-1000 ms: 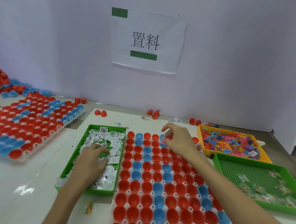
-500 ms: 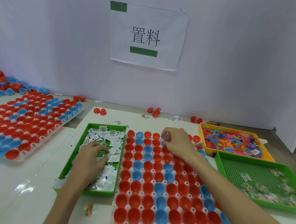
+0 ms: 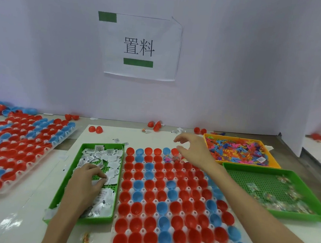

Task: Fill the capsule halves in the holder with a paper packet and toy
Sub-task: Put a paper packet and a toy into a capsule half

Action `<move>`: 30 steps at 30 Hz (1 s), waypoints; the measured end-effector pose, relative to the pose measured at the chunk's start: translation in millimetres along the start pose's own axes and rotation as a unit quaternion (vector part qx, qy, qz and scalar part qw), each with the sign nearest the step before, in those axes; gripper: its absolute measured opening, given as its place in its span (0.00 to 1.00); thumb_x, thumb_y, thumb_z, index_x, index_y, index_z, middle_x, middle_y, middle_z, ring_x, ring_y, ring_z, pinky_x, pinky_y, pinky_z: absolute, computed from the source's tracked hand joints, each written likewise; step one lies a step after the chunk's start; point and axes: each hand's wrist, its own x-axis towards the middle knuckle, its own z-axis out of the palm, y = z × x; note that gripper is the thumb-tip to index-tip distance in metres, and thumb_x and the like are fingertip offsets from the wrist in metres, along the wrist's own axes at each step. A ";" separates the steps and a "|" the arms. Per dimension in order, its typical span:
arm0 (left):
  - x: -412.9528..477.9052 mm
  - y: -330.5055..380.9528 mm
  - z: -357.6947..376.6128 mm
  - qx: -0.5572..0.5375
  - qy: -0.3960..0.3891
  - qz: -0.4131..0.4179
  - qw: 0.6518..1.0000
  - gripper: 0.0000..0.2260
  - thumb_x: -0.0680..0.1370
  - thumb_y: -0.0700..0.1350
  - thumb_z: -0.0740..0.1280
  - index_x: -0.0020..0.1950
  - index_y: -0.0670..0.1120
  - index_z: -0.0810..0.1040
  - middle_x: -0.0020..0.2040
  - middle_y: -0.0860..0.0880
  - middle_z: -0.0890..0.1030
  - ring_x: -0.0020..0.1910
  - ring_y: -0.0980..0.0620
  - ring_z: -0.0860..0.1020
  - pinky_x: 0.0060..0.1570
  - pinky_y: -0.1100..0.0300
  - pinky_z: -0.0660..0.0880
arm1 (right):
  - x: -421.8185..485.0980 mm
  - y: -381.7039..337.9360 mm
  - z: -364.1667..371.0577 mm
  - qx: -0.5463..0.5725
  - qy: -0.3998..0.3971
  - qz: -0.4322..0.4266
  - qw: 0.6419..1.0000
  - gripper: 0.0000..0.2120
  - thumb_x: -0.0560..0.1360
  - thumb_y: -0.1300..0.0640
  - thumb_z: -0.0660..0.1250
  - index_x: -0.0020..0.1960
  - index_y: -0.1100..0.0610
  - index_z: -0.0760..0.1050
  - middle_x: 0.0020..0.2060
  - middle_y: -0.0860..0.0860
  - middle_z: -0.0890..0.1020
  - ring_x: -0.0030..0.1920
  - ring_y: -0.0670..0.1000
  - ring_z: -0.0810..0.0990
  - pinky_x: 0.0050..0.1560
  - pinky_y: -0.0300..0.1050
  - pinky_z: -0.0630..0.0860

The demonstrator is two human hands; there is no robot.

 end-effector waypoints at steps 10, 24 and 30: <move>1.4 -0.7 4.1 0.030 0.007 0.015 0.999 0.07 0.75 0.44 0.75 0.53 0.50 0.85 0.59 0.47 0.81 0.59 0.46 0.76 0.59 0.48 0.74 | -22.4 110.3 -50.9 -0.143 0.066 0.226 0.961 0.08 0.75 0.64 0.71 0.51 0.57 0.85 0.58 0.56 0.82 0.58 0.56 0.80 0.61 0.51 0.75; -0.4 4.1 0.3 0.009 0.008 0.002 1.000 0.10 0.73 0.40 0.76 0.36 0.51 0.80 0.53 0.49 0.80 0.57 0.45 0.77 0.57 0.47 0.74 | -24.3 109.7 -55.8 -0.143 0.014 0.210 0.967 0.09 0.77 0.57 0.71 0.57 0.54 0.82 0.63 0.54 0.79 0.64 0.55 0.77 0.63 0.52 0.73; -8.5 11.2 0.2 -0.028 0.065 0.045 0.997 0.09 0.75 0.36 0.73 0.42 0.49 0.79 0.46 0.52 0.80 0.51 0.49 0.78 0.53 0.53 0.72 | -27.2 107.2 -56.6 -0.155 0.042 0.207 0.965 0.02 0.76 0.56 0.73 0.45 0.51 0.82 0.57 0.52 0.78 0.57 0.52 0.78 0.51 0.46 0.74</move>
